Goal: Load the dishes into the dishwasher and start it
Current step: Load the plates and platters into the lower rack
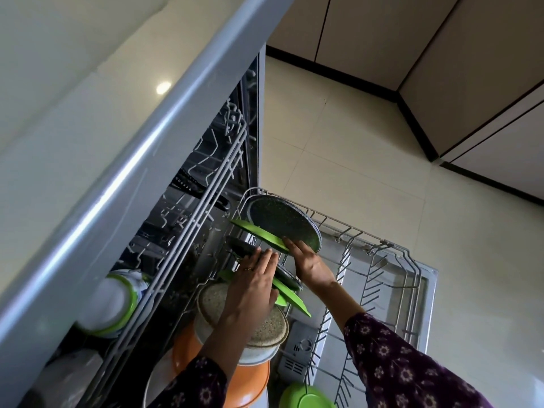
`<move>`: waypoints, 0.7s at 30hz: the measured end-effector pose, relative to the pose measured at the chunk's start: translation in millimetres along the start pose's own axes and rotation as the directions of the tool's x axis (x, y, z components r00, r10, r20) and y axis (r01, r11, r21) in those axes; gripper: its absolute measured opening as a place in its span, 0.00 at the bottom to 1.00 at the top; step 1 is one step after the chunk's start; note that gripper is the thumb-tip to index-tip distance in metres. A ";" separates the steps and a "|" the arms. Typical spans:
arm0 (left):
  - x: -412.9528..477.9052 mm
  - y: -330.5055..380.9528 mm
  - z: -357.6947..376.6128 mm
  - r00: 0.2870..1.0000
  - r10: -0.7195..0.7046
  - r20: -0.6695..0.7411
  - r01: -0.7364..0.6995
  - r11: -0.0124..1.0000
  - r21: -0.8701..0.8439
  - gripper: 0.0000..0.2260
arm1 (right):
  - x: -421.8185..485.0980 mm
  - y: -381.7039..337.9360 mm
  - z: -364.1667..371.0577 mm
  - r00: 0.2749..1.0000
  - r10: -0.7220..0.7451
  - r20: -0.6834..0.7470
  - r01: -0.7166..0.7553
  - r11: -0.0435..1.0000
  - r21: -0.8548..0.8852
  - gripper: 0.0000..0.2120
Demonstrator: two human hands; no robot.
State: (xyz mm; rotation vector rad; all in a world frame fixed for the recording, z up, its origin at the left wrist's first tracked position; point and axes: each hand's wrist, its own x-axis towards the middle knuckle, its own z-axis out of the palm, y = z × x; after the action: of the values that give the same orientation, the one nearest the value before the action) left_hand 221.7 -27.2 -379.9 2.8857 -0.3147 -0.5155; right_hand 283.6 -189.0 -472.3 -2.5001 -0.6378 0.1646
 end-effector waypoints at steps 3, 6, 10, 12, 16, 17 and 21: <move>-0.1 0.1 0.3 1.000 -0.013 -0.003 0.013 1.000 -0.018 0.31 | 4.7 2.6 4.0 1.000 0.008 0.009 -0.009 0.999 0.031 0.30; 1.6 1.3 2.0 1.000 -0.016 0.024 0.016 1.000 0.002 0.31 | 5.5 12.0 13.3 0.997 0.050 0.052 -0.053 0.997 0.052 0.28; 2.8 -0.5 5.1 0.999 0.018 -0.048 -0.020 0.999 -0.050 0.37 | 9.2 27.5 22.3 0.978 0.113 0.173 -0.120 0.992 0.030 0.25; 1.7 -4.2 12.0 0.997 0.019 -0.073 -0.020 1.000 -0.017 0.38 | 16.9 27.0 20.0 0.967 0.146 0.211 -0.158 0.986 0.044 0.25; 0.4 -1.0 5.3 0.999 0.016 -0.047 -0.017 1.000 -0.023 0.38 | 26.6 21.8 15.3 0.917 0.231 0.325 -0.231 0.972 -0.039 0.29; 0.8 0.2 5.6 0.997 0.028 -0.068 -0.030 0.999 -0.016 0.36 | 26.8 21.3 15.7 0.911 0.238 0.336 -0.236 0.971 -0.045 0.30; 0.2 2.4 1.2 0.997 0.012 -0.081 -0.014 1.000 -0.025 0.34 | 20.8 15.8 21.5 0.941 0.189 0.281 -0.197 0.980 -0.001 0.27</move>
State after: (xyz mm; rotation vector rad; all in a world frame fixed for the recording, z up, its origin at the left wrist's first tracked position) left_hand 221.0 -29.8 -380.4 2.8685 -0.3118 -0.3969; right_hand 303.1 -180.4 -498.6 -2.5320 -0.4929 0.6057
